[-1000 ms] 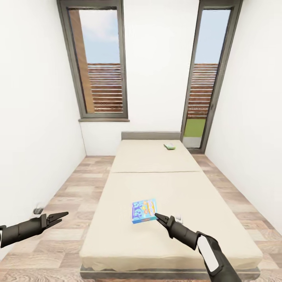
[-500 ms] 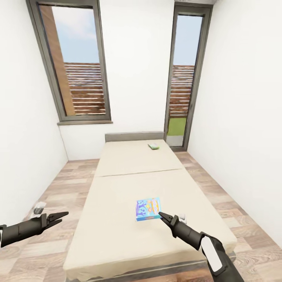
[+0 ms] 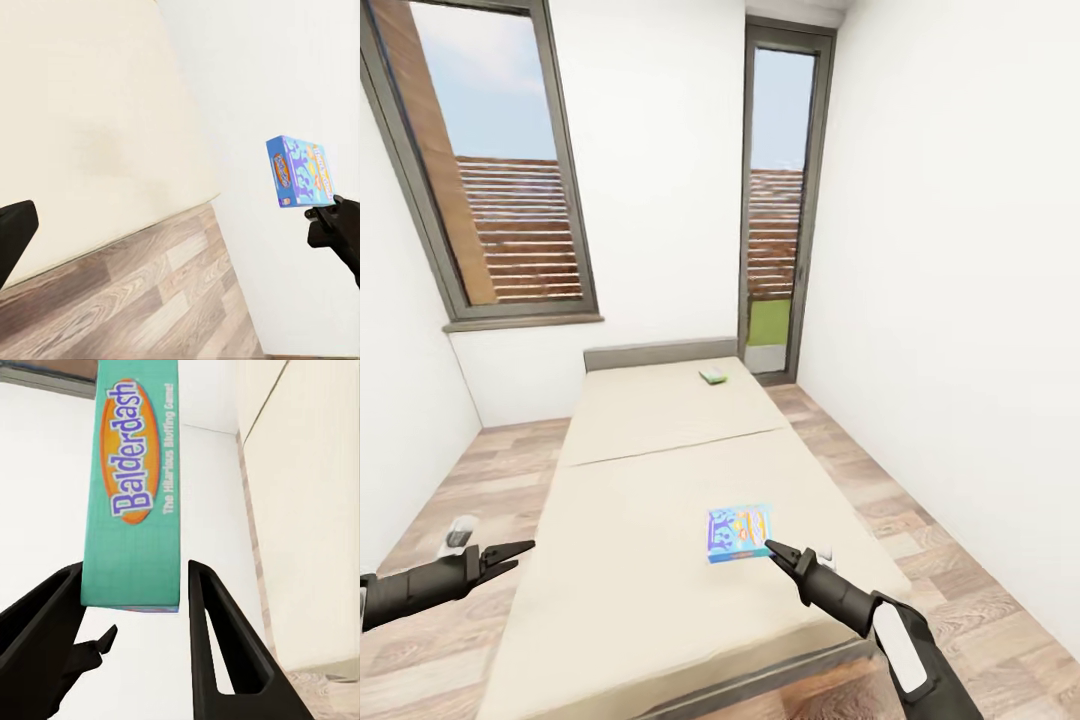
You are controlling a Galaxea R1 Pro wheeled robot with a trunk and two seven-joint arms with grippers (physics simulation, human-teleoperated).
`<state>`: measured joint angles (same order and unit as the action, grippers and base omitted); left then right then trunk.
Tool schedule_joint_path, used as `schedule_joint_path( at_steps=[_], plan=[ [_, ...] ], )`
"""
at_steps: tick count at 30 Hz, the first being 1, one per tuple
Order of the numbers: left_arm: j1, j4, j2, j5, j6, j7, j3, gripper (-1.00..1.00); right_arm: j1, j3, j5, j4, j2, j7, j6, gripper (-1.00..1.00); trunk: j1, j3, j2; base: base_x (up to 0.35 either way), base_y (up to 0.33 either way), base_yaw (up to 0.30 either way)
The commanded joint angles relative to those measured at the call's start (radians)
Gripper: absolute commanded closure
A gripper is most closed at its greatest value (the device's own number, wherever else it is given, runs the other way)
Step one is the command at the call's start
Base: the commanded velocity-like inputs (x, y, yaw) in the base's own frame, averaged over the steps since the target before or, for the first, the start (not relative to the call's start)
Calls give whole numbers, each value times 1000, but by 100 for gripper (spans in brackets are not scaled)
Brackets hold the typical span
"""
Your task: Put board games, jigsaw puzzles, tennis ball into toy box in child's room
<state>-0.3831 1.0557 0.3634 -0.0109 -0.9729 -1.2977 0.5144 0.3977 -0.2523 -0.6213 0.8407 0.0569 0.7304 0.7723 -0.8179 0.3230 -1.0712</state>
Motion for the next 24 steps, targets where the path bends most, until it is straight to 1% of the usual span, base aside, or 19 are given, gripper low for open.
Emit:
schedule_joint_path(
  at_steps=[1, 24],
  plan=[
    [0, 0, 0, -2, -10, -5, 1, -100, 1, -4, -3, 0, 1, 3, 6, 100, 4, -2, 6, 0, 0, -280],
    [-1, 0, -2, -8, -9, -3, -1, -100, 1, -4, -1, 0, 6, -2, 4, 100, 92, -85, 167, 0, 0, -280]
  ],
)
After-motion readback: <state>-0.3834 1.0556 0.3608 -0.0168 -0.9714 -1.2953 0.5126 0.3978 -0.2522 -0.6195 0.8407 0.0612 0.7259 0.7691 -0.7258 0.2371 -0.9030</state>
